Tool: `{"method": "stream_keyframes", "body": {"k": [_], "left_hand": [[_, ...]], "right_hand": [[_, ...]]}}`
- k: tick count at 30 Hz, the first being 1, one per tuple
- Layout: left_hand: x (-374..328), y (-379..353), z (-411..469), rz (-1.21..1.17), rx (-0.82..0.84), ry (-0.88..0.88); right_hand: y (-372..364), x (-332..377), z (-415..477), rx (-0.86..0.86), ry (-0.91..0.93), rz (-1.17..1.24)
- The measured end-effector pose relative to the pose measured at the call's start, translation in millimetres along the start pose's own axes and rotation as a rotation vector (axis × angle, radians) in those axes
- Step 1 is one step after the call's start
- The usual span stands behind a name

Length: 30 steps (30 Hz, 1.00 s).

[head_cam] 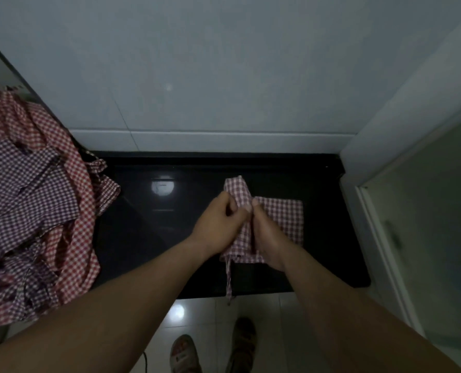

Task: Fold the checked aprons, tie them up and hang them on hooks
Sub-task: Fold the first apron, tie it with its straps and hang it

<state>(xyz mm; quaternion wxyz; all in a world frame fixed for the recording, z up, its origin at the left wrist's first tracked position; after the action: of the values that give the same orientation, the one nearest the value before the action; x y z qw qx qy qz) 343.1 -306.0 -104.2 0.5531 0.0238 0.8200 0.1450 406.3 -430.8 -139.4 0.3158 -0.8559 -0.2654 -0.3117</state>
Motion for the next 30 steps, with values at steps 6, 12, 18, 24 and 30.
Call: {"method": "stream_keyframes", "body": {"k": [6,12,18,24,30], "left_hand": [[12,-49,7,0.346,0.031,-0.107],[35,-48,14,0.294,-0.200,-0.022],[41,-40,32,-0.001,-0.080,0.240],[39,-54,39,-0.625,0.093,0.330],[34,-66,36,-0.424,-0.060,0.255]], "right_hand": [[27,1,-23,-0.179,0.024,-0.225],[55,-10,-24,-0.304,0.019,-0.206],[67,-15,-12,-0.351,-0.035,-0.107],[74,-5,-12,-0.404,0.015,-0.187],[80,-2,-20,-0.492,0.046,-0.614]]}}
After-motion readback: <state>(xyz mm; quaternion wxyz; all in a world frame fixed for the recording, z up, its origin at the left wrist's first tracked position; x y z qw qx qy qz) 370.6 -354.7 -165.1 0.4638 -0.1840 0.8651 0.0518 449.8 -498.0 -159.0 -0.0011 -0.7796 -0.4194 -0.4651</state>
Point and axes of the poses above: each hand's wrist, its own z-axis towards the middle knuckle, its own y-axis out of the back of the hand, x = y × z, the point moved 3 cm from there along z, towards the middle knuckle, and after that the axes turned 11 degrees about x, right-handed, at the moved point
